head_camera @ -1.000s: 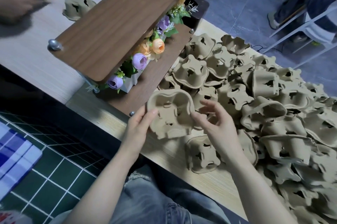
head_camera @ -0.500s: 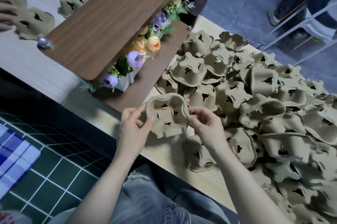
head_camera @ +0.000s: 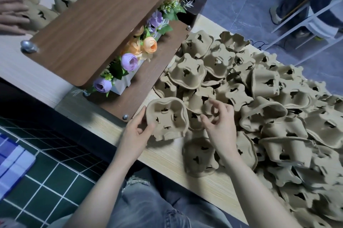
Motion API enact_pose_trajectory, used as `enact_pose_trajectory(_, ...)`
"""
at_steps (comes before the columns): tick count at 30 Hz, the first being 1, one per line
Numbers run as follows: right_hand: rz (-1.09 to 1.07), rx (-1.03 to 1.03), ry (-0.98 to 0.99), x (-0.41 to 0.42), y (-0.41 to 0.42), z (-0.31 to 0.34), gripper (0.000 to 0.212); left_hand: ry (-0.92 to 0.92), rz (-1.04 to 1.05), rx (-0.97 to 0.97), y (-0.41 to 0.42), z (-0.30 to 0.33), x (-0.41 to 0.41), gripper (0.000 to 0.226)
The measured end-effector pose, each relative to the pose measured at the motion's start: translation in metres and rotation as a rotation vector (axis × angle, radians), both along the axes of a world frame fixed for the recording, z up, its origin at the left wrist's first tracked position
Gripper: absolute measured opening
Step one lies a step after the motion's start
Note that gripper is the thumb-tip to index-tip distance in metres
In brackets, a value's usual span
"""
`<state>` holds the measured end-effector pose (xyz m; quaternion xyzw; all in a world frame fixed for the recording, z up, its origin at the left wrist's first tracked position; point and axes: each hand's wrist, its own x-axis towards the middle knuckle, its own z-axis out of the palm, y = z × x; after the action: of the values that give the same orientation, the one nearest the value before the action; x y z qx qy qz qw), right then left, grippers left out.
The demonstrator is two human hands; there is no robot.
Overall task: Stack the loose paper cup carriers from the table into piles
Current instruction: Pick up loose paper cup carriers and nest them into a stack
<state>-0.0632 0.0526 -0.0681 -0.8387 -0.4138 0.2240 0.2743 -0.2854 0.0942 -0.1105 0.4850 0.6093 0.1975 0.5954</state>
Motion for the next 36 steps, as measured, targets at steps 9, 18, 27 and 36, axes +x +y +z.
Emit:
enact_pose_trajectory(9,0.172,-0.233,-0.325,0.012,0.009,-0.007,0.075,-0.138,0.065,-0.019,-0.001,0.004,0.000,0.061)
enact_pose_trajectory(18,0.099,-0.098,-0.256,0.021,0.006,-0.016,0.070,-0.181,0.083,-0.031,0.000,0.006,-0.006,0.059)
enact_pose_trajectory(27,-0.125,0.323,-0.041,0.017,0.009,-0.017,0.028,-0.194,0.076,-0.048,0.000,0.003,-0.007,0.059)
enact_pose_trajectory(36,-0.285,0.551,0.144,0.022,0.028,0.025,0.011,-0.199,0.066,-0.048,0.002,0.000,-0.007,0.060)
